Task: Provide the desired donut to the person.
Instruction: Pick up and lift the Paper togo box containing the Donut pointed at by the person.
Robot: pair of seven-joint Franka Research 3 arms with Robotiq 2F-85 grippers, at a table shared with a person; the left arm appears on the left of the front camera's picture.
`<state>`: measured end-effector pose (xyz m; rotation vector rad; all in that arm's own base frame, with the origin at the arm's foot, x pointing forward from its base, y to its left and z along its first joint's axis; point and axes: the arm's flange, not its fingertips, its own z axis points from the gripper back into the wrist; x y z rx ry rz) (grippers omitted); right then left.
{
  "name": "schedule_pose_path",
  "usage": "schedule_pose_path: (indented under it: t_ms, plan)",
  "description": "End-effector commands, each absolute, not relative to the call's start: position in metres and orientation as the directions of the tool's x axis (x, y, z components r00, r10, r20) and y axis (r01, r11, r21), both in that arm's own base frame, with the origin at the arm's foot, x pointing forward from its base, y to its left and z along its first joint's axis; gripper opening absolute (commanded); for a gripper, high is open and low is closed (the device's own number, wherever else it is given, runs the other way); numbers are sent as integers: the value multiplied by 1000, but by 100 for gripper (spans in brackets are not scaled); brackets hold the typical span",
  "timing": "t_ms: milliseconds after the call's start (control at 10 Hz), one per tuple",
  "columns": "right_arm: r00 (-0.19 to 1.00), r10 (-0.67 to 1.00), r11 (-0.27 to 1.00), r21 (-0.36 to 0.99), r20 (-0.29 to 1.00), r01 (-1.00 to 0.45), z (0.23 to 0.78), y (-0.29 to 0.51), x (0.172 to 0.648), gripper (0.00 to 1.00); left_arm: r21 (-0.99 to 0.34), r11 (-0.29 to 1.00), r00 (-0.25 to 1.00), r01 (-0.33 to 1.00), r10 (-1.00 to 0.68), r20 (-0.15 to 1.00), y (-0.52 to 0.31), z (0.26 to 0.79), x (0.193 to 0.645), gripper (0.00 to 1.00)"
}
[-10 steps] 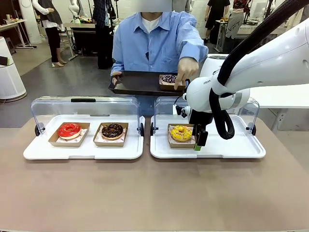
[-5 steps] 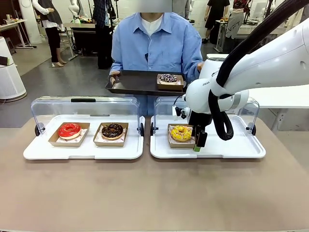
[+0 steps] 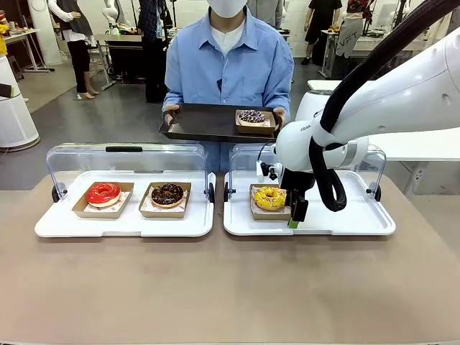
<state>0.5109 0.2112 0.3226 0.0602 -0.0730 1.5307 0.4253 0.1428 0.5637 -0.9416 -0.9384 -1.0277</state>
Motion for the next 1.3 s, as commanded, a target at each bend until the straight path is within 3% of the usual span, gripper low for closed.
schedule_pose_path:
  t_ms: [0,100,200,300,500,600,700,800,1200]
  plan:
    - [24,998,26,-24,63,-999,315,212,517,100,-173,236,233,956,-253,939,144,565,424,100]
    - [21,998,22,-25,59,-999,315,212,517,45,-173,236,233,956,-253,939,144,565,424,100]
    - [24,998,26,-25,61,-999,314,212,518,40,-173,236,233,956,-253,939,144,565,424,100]
    - [25,998,27,-26,62,-999,314,212,517,0,-173,236,233,956,-253,939,144,565,424,100]
    - [27,998,29,-26,63,-999,314,212,517,0,-173,236,233,956,-253,939,144,565,424,100]
    - [30,997,32,-28,64,-999,315,212,518,13,-173,236,233,956,-253,939,144,565,424,100]
    - [31,997,33,-28,64,-999,315,212,518,3,-173,236,233,956,-253,939,144,565,424,100]
    - [28,998,30,-27,63,-999,315,212,517,0,-173,236,233,956,-253,939,144,565,424,100]
    - [27,997,30,-34,69,-999,318,211,517,0,-173,236,233,956,-253,939,144,565,424,100]
